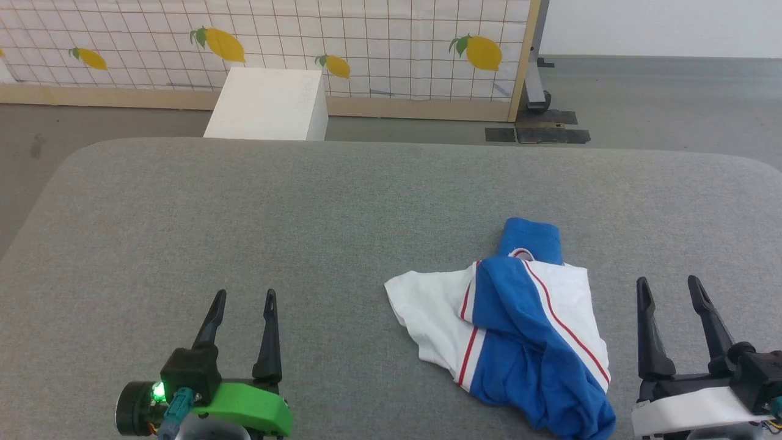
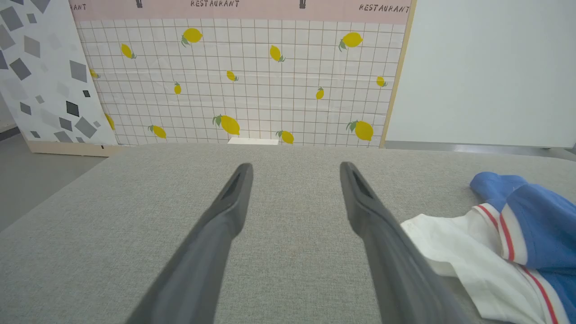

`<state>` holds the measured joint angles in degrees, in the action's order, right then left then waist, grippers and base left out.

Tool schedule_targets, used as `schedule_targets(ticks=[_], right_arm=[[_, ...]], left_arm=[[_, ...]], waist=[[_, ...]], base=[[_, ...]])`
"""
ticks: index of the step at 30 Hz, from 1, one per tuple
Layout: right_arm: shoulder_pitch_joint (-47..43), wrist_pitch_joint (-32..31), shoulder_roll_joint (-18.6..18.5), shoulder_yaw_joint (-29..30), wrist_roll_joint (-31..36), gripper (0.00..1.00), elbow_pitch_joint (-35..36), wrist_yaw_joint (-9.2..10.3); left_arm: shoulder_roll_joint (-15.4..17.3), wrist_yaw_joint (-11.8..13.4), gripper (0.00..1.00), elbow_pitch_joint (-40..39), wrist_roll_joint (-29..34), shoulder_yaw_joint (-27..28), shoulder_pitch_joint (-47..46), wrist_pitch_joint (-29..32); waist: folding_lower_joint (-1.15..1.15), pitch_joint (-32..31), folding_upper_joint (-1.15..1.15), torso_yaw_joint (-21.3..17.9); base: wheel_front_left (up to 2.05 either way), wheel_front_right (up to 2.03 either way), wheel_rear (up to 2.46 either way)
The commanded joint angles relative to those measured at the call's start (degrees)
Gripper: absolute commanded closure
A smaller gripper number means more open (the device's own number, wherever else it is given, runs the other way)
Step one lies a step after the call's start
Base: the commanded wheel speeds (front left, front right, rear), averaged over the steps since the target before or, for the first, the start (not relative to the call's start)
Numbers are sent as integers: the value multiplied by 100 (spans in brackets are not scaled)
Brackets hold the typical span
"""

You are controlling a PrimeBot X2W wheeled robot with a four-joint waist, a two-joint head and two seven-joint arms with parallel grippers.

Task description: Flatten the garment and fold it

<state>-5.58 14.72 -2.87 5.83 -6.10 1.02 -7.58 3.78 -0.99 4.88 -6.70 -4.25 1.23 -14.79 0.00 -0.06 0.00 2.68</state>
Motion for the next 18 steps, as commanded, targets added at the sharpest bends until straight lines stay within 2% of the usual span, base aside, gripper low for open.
schedule_targets(ticks=[1, 13, 18], right_arm=[[-49, 28, 0, -19, 19, 0, -16, 9], [-64, 28, 0, -105, 39, 0, -47, 9], [-19, 28, 0, -100, 46, 0, -39, 9]], left_arm=[[-28, -40, 0, -14, 76, 26, 81, -20], [-74, -132, 0, 42, 186, 112, 47, -20], [-78, -222, 0, 8, 219, 138, -286, -20]], waist=[[0, -2, 0, 4], [0, -24, 0, 2], [0, 18, 0, -21]], base=[[0, 0, 0], [0, 0, 0], [0, 0, 0]])
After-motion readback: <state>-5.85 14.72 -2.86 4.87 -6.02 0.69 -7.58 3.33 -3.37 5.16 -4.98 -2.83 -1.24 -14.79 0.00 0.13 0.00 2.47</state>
